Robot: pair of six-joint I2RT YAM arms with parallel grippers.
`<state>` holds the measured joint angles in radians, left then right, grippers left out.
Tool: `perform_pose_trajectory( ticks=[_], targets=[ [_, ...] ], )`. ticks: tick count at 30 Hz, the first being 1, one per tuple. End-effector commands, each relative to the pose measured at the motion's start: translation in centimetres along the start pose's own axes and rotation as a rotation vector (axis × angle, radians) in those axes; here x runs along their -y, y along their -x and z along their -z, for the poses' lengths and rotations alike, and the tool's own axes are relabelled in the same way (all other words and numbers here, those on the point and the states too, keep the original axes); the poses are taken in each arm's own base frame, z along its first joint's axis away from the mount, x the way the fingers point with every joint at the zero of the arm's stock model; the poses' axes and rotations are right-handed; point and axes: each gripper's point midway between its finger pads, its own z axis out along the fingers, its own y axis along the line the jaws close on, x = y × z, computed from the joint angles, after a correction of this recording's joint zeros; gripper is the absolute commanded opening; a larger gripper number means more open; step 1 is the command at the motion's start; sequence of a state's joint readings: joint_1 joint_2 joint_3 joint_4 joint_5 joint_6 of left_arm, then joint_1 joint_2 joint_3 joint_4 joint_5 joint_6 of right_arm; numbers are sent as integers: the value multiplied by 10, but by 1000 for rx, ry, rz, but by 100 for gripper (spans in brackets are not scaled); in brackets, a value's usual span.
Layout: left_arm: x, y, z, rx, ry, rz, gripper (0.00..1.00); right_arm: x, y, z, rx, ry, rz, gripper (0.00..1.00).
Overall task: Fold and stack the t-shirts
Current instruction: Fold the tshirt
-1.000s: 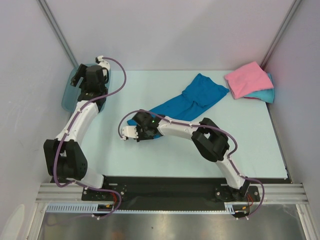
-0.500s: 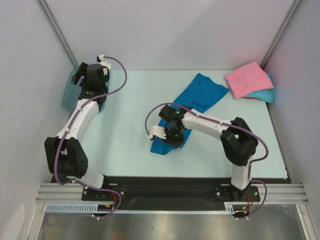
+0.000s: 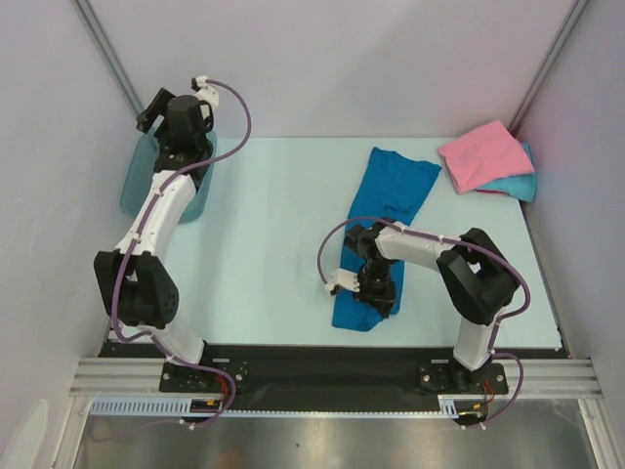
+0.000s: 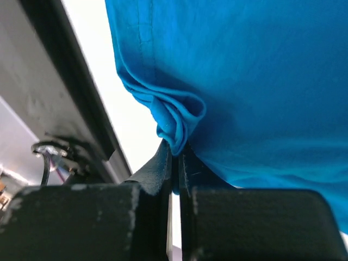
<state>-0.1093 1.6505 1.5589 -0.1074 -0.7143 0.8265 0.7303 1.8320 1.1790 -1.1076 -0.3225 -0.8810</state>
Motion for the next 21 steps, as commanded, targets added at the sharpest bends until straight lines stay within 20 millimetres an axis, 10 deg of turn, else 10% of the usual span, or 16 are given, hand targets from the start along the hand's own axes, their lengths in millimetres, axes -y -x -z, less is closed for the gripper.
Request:
perform_pose_trajectory(
  ticks=[1,6,8,11,15,21],
  targets=[
    [-14,23,2,38,41,3,86,-28,-23,6,-58,70,35,0],
    [-6,33,3,52,29,-6,86,-31,-28,4,-70,62,43,0],
    [0,34,2,54,19,-15,86,-24,-24,8,-63,29,42,51],
    [14,35,4,65,-14,-28,87,-8,-9,26,-14,-34,56,80],
    [62,38,13,116,-178,-40,89,26,33,79,157,-183,4,86],
    [176,49,54,143,-653,41,92,105,99,229,485,-756,-36,98]
  ],
)
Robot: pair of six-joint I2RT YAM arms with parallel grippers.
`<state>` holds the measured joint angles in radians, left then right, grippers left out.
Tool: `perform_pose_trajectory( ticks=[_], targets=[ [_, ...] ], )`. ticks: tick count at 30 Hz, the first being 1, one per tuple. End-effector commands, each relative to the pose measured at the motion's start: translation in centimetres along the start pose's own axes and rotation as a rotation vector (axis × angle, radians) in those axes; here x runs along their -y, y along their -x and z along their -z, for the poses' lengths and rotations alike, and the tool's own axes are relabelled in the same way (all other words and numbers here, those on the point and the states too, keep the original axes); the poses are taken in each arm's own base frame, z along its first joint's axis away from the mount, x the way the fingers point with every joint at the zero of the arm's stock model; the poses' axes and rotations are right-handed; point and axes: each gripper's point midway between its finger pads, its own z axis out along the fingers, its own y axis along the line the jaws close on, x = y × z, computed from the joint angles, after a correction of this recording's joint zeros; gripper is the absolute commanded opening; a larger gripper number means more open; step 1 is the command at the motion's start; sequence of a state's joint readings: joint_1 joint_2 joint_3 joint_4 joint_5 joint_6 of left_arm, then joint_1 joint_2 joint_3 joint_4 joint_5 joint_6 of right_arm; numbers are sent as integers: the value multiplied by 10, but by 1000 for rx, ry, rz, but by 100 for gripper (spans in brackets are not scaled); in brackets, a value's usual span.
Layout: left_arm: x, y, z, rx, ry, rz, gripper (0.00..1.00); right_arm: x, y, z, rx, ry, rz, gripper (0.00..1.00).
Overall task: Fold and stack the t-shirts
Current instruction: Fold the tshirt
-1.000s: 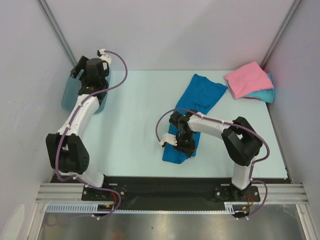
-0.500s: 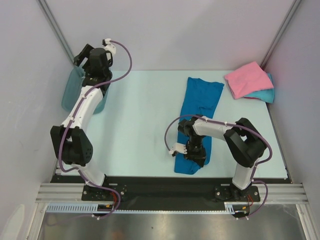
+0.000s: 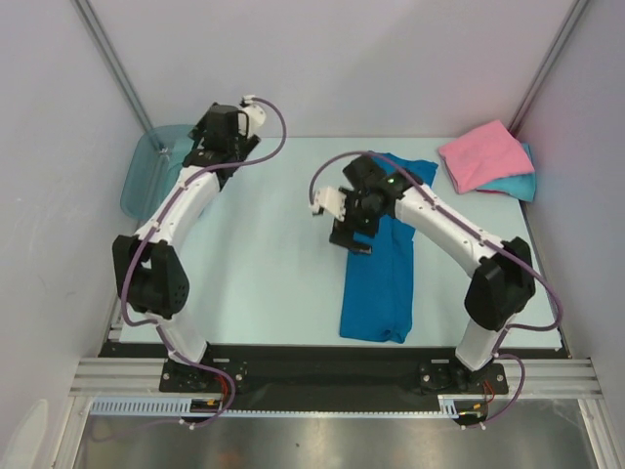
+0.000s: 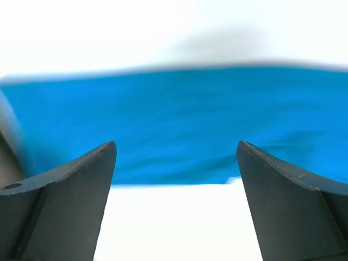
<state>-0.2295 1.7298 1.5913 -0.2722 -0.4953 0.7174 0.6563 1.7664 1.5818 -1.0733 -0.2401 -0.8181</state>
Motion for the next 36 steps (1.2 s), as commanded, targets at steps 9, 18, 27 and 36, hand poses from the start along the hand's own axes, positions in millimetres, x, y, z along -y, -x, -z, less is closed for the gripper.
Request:
perform_pose_trajectory(
  ticks=[9,18,27,36],
  targets=[
    [243,113,-2,129,-1129,353,96,205,0,158,155,-974,-160,100],
    [274,149,22,198,-1388,652,99,218,-76,252,1,-1224,-190,100],
    [318,148,56,51,-1720,896,98,190,-92,257,-81,-1234,-180,100],
    [371,143,57,-37,-1802,920,97,176,-84,263,-126,-1215,-151,100]
  ],
)
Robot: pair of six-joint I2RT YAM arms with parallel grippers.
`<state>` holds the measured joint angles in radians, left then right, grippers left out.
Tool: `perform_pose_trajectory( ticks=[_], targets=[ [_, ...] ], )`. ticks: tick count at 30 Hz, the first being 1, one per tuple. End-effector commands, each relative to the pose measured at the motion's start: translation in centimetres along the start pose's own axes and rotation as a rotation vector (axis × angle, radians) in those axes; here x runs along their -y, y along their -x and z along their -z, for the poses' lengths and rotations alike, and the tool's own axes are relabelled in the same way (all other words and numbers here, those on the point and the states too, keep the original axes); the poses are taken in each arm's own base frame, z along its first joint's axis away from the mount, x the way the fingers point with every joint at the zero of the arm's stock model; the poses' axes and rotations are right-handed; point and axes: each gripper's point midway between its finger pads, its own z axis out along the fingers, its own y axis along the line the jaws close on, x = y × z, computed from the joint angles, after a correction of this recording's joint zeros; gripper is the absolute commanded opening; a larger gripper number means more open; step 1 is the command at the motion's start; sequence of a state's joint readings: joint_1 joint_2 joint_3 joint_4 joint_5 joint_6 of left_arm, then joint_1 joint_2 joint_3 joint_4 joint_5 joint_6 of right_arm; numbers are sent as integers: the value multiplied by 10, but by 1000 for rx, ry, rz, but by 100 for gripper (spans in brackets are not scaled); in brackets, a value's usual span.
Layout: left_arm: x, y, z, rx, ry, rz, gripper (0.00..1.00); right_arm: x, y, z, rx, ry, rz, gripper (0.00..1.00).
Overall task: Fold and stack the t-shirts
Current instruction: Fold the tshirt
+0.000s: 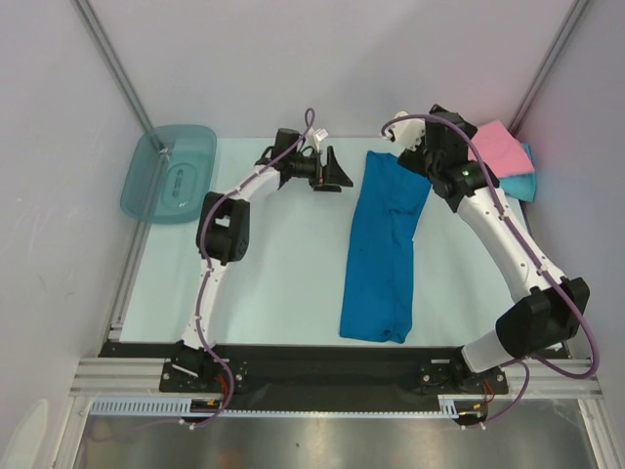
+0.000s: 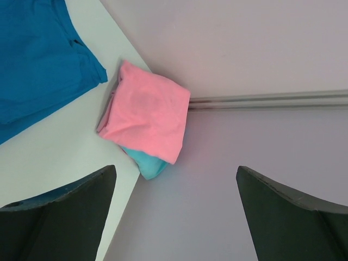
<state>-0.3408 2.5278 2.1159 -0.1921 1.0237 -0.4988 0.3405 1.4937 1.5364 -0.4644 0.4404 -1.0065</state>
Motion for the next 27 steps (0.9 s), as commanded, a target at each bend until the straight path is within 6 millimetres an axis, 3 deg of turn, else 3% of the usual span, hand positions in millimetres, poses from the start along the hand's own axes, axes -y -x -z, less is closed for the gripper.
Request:
perform_pose_trajectory(
  ticks=[1,8,16,27],
  targets=[
    [13,-8,-23,-29,-84,9,96,18,4,21,-2,-44,19,100],
    [-17,-36,-25,-93,73,32,94,8,13,21,0,-17,30,100],
    [-34,-76,-28,-207,147,12,94,5,23,16,17,-10,34,100],
    [-22,-123,-60,-330,91,31,91,5,29,13,27,-18,28,100]
  ],
)
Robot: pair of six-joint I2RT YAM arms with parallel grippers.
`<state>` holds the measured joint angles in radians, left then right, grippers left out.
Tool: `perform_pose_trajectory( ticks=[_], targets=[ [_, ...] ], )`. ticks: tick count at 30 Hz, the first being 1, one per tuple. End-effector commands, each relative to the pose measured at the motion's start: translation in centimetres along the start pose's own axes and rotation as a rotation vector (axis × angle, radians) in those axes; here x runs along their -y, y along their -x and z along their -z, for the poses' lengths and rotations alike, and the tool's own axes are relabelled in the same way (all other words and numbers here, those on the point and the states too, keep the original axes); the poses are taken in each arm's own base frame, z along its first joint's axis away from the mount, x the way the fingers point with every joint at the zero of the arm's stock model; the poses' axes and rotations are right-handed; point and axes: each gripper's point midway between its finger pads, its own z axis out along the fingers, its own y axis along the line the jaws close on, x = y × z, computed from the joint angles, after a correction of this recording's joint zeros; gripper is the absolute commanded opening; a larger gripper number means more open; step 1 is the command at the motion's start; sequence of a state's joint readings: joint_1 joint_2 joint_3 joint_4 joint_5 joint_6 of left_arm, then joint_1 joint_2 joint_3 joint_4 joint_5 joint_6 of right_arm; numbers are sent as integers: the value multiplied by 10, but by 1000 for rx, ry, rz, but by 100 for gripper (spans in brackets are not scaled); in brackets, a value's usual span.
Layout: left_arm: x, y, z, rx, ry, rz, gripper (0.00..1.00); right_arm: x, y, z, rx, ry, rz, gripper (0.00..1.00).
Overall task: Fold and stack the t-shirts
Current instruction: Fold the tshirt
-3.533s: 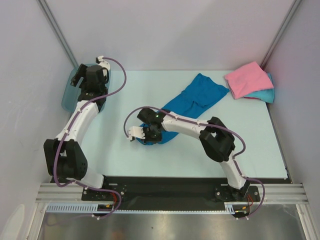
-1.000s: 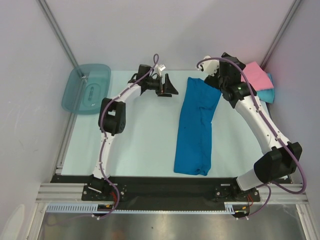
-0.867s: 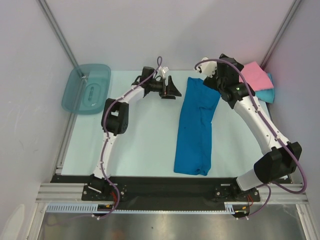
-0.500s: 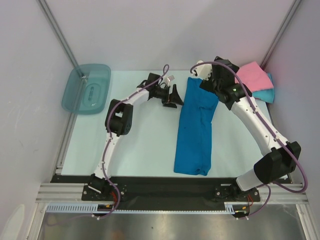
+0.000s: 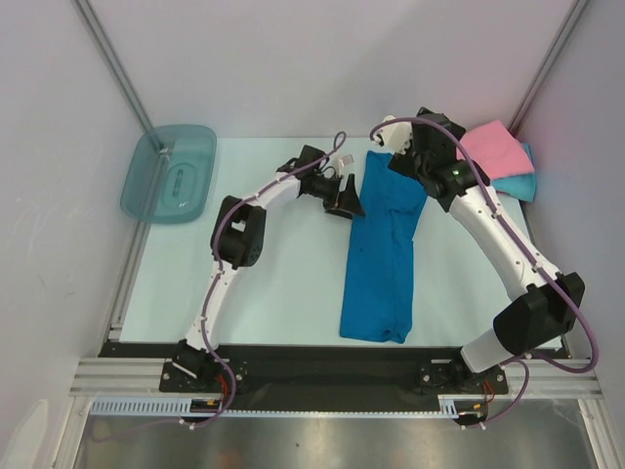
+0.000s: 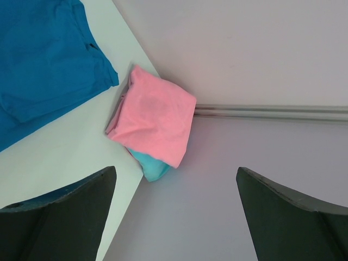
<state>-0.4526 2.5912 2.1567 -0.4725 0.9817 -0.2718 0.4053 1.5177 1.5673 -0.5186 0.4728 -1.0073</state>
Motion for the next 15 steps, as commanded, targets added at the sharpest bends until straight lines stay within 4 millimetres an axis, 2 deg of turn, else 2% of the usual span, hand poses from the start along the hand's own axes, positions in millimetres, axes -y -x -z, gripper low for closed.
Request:
perform_pose_trajectory(
  ticks=[1,4,6,10,11,13,14,15],
  targets=[
    [-11,-41,-29,-111,31,42,89,23,12,9,21,-62,-18,100],
    [-11,-45,-38,-124,29,27,88,24,17,9,31,-64,-18,100],
    [-12,-46,-41,-124,33,35,83,23,21,9,39,-63,-20,100],
    [-19,-49,-44,-126,47,53,52,22,27,10,51,-61,-26,100],
    [-20,-49,-43,-124,52,61,34,20,29,10,55,-58,-23,100],
    [-23,-51,-43,-126,68,62,25,18,31,10,58,-53,-22,100],
    [-23,-50,-42,-123,72,57,13,18,32,9,59,-54,-22,100],
    [-24,-51,-42,-123,78,55,7,18,34,10,65,-56,-23,100]
  ],
)
